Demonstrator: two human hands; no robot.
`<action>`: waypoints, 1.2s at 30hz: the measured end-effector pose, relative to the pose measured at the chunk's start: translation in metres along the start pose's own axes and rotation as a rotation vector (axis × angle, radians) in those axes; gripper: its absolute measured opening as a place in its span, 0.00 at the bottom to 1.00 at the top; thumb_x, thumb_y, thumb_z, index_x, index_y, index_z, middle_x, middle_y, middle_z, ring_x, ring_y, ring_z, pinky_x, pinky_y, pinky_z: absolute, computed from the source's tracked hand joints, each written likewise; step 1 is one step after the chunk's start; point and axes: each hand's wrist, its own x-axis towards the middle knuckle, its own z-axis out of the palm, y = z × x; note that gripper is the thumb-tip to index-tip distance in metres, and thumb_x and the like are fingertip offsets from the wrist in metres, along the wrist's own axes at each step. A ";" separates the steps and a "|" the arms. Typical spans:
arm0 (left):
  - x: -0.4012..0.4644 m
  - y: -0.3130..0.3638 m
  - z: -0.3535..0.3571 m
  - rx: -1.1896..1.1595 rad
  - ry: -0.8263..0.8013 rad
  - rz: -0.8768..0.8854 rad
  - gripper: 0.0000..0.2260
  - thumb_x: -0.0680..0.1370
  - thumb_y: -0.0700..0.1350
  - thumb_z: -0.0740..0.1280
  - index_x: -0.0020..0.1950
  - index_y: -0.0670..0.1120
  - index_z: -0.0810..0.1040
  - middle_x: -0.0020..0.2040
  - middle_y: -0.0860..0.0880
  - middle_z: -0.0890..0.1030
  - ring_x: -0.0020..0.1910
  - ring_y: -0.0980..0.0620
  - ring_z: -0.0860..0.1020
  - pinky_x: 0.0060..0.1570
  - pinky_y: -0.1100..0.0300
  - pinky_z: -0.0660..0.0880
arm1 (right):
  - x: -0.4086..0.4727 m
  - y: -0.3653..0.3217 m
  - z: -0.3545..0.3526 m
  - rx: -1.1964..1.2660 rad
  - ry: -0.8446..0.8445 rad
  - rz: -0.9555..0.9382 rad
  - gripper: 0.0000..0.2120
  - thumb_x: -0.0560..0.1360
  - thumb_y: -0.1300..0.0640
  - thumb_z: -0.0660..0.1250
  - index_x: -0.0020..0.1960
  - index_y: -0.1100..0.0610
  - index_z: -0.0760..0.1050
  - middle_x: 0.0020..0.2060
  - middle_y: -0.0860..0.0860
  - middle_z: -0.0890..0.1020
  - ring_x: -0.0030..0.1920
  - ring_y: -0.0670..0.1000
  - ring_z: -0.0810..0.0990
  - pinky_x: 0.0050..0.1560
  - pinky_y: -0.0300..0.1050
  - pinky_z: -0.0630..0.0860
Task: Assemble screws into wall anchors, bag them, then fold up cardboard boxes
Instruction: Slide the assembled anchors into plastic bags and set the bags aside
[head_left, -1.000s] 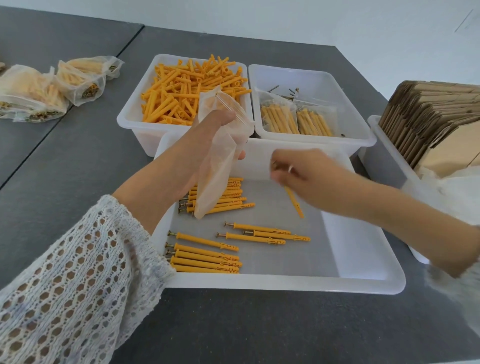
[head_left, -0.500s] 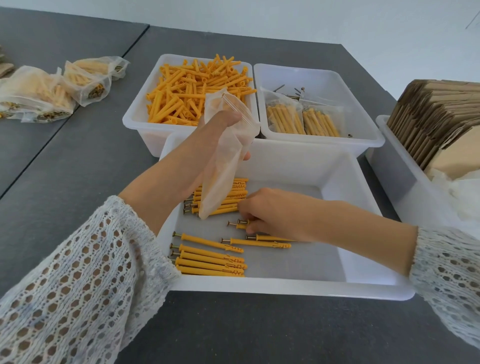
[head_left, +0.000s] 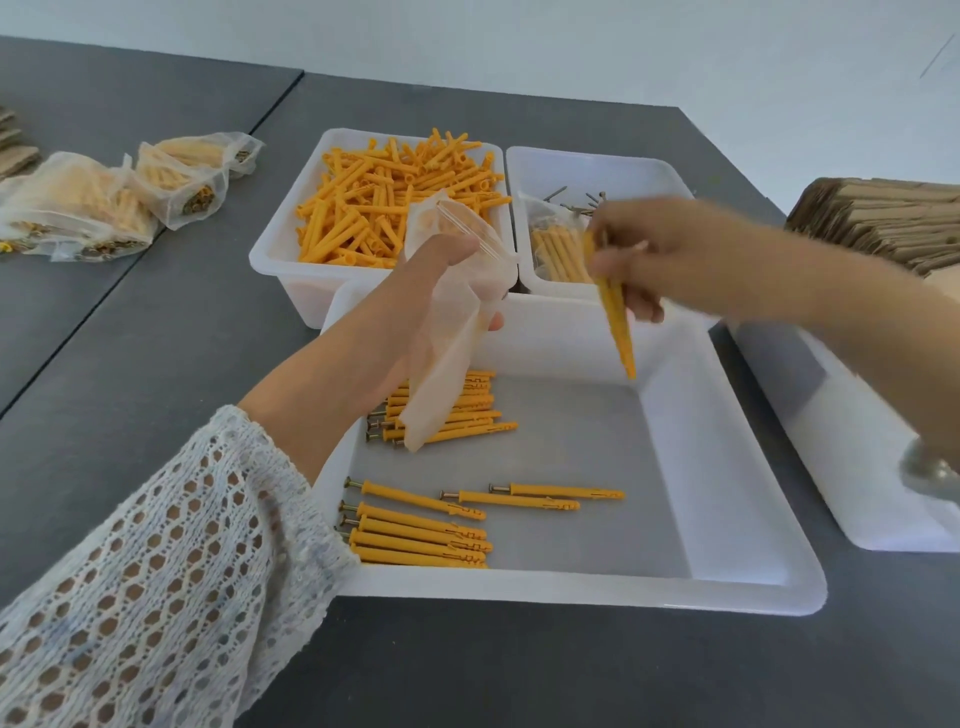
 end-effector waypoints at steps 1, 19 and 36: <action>-0.001 0.000 0.000 -0.022 -0.027 -0.005 0.18 0.81 0.56 0.59 0.68 0.50 0.72 0.57 0.46 0.84 0.54 0.49 0.84 0.53 0.53 0.79 | 0.000 0.001 -0.015 0.157 0.060 0.005 0.08 0.82 0.60 0.59 0.44 0.58 0.71 0.30 0.53 0.79 0.31 0.51 0.78 0.37 0.42 0.75; -0.008 0.001 0.003 -0.209 -0.439 0.030 0.16 0.74 0.45 0.59 0.60 0.44 0.75 0.50 0.41 0.83 0.47 0.46 0.83 0.42 0.56 0.80 | -0.001 -0.052 0.026 0.329 0.006 -0.160 0.09 0.82 0.63 0.59 0.52 0.68 0.76 0.43 0.65 0.79 0.38 0.54 0.76 0.44 0.47 0.74; -0.004 -0.003 -0.003 -0.171 -0.324 0.028 0.13 0.75 0.50 0.61 0.56 0.48 0.77 0.52 0.43 0.84 0.49 0.47 0.83 0.44 0.55 0.78 | -0.046 -0.020 0.114 -0.359 -0.599 0.043 0.16 0.78 0.46 0.65 0.60 0.53 0.66 0.53 0.50 0.70 0.50 0.52 0.73 0.47 0.46 0.70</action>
